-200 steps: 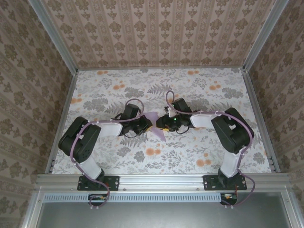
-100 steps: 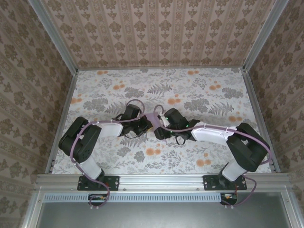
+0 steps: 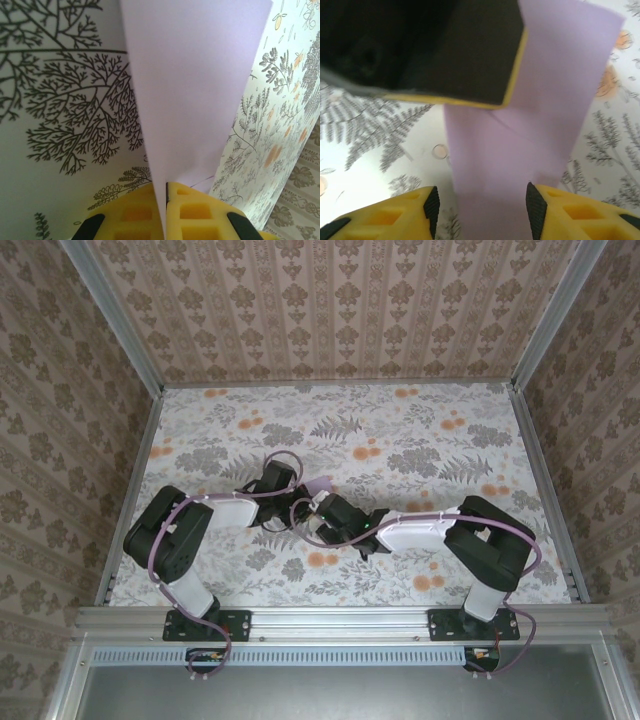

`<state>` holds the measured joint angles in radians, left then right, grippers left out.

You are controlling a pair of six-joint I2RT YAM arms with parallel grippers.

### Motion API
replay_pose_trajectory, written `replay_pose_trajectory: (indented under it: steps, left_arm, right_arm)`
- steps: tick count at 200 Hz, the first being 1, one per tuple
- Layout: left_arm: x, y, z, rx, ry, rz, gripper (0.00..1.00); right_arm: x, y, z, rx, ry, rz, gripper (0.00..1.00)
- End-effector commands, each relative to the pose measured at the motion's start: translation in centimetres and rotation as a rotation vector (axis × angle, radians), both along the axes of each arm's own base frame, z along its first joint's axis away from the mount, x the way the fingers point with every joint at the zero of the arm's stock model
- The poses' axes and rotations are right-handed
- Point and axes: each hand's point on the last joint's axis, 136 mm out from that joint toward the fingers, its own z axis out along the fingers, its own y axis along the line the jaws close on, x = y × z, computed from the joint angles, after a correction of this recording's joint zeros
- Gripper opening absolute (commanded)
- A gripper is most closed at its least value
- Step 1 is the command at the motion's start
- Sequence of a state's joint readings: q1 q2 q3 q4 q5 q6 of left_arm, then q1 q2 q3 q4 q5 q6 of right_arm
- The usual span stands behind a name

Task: Fold a paper plane with a square sheet of paper (pick it up from the middle)
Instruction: Fold the wing for the fifth time at the center of the table.

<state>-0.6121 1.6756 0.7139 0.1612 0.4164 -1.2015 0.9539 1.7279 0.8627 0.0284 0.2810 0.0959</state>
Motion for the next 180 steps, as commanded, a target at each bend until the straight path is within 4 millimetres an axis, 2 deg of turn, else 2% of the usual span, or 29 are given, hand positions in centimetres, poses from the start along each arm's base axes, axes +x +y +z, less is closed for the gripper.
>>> replay_pose_trajectory:
  steps: [1, 41, 94, 126, 180]
  left_arm:
    - [0.4, -0.9, 2.5, -0.048, -0.036, -0.008, 0.04]
    - [0.4, -0.8, 2.9, -0.054, -0.025, 0.011, 0.02]
    - [0.5, 0.2, 3.2, -0.058, -0.018, 0.063, 0.00]
    - [0.4, 0.5, 3.0, -0.056, -0.012, 0.072, 0.00]
    - [0.2, 0.7, 2.5, -0.038, 0.006, 0.070, 0.00]
  right_arm:
    - [1.8, -0.2, 0.8, -0.052, -0.122, -0.038, 0.51]
    - [1.8, -0.3, 0.8, -0.068, -0.191, -0.017, 0.47]
    - [1.0, -0.9, 0.3, -0.046, -0.185, 0.001, 0.43]
    - [0.7, -0.5, 0.0, -0.029, -0.175, 0.019, 0.39]
    - [1.1, 0.1, 1.2, 0.018, -0.203, 0.019, 0.38]
